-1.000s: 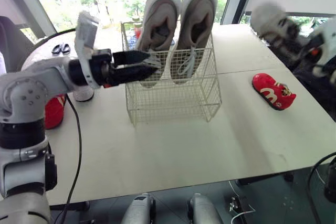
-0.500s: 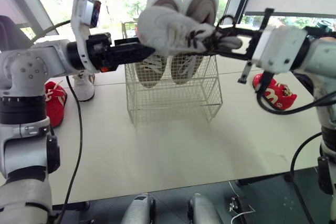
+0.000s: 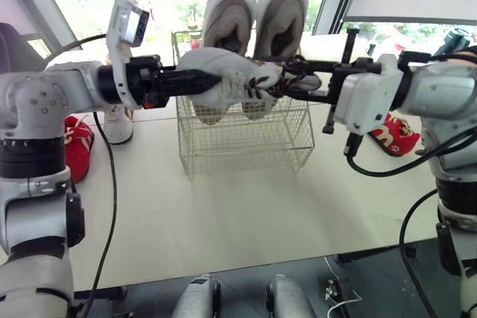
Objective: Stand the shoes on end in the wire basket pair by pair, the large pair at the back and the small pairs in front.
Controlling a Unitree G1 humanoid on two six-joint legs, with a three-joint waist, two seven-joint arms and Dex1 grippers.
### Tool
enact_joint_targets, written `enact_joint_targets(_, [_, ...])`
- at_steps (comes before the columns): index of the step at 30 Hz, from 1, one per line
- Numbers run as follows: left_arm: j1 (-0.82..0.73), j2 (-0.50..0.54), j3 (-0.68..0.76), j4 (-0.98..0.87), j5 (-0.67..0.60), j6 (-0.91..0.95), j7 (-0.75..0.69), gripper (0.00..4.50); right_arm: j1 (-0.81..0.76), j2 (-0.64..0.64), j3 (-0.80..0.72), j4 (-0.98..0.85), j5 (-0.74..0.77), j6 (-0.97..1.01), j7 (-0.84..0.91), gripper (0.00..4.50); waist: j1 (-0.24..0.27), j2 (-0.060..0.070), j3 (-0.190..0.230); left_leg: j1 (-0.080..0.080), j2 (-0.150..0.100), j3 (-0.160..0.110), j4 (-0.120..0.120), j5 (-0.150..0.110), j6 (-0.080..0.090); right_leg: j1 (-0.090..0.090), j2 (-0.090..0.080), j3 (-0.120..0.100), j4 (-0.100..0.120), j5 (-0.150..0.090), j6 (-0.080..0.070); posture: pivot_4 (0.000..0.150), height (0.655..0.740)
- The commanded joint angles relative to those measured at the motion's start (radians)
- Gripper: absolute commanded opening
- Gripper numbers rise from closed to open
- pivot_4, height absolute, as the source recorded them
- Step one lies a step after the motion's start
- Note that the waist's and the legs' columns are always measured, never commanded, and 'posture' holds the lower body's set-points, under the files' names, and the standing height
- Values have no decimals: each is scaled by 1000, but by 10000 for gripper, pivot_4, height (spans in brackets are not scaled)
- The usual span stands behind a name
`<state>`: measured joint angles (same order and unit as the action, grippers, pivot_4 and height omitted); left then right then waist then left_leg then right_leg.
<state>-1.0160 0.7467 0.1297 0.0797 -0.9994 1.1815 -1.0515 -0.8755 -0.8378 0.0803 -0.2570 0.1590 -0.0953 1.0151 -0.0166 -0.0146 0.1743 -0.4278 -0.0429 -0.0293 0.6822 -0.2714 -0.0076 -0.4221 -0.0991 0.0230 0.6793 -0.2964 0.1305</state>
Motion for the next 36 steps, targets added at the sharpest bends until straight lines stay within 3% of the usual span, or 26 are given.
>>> enact_joint_targets(1, [13,10,-6,-46,13,-17,-21,3218,-51,1,-30,-2,7,0,-2,3271,0,0,0,0,0,0,0,0,0,0,0,0,0,0,0,1500,7400])
enact_joint_targets(2, [12,6,-2,-43,11,-15,-19,2573,-53,2,-30,-1,11,10,1,3271,1,0,0,0,0,0,0,0,0,0,0,0,0,0,0,1500,7400])
enact_joint_targets(6, [12,-22,33,-33,-24,4,5,2577,-41,-5,-69,-35,132,207,6,21957,4,0,0,0,0,0,0,0,0,0,0,0,0,0,0,1500,7400])
enact_joint_targets(10, [22,-75,120,-21,-89,53,110,2576,-12,-62,-189,-96,379,605,-32,42599,6,0,0,0,0,0,0,0,0,0,-1,0,0,0,0,1500,7400])
enact_joint_targets(11, [26,-92,145,-20,-110,64,142,2576,2,-78,-220,-106,434,683,-41,44555,7,0,0,0,0,-1,0,0,0,0,-1,0,0,0,0,1500,7400])
enact_joint_targets(14, [62,-163,219,-58,-202,92,254,2576,84,-75,-344,-137,653,905,-109,44555,5,0,0,0,0,-1,0,0,0,1,-2,0,0,0,0,1500,7400])
enact_joint_targets(18, [111,-249,264,-120,-311,90,384,2576,155,26,-466,-115,943,1101,-308,44555,4,0,0,0,0,-1,0,0,0,1,-3,0,0,0,0,1500,7400])
enact_joint_targets(20, [131,-295,266,-143,-347,69,442,2576,178,119,-492,-94,1092,1135,-453,44555,3,-1,0,0,0,-1,0,0,0,1,-3,0,0,0,0,1500,7400])
enact_joint_targets(26, [168,-418,247,-184,-372,-26,573,2576,180,330,-449,-143,1336,1061,-719,44555,4,-1,0,0,-1,0,0,0,0,0,-3,0,1,0,0,1500,7400])
enact_joint_targets(36, [187,-457,193,-191,-317,-142,604,2576,94,428,-378,-126,1409,925,-863,44555,2,-1,-1,0,-2,0,0,0,0,0,-2,0,1,0,0,1500,7400])
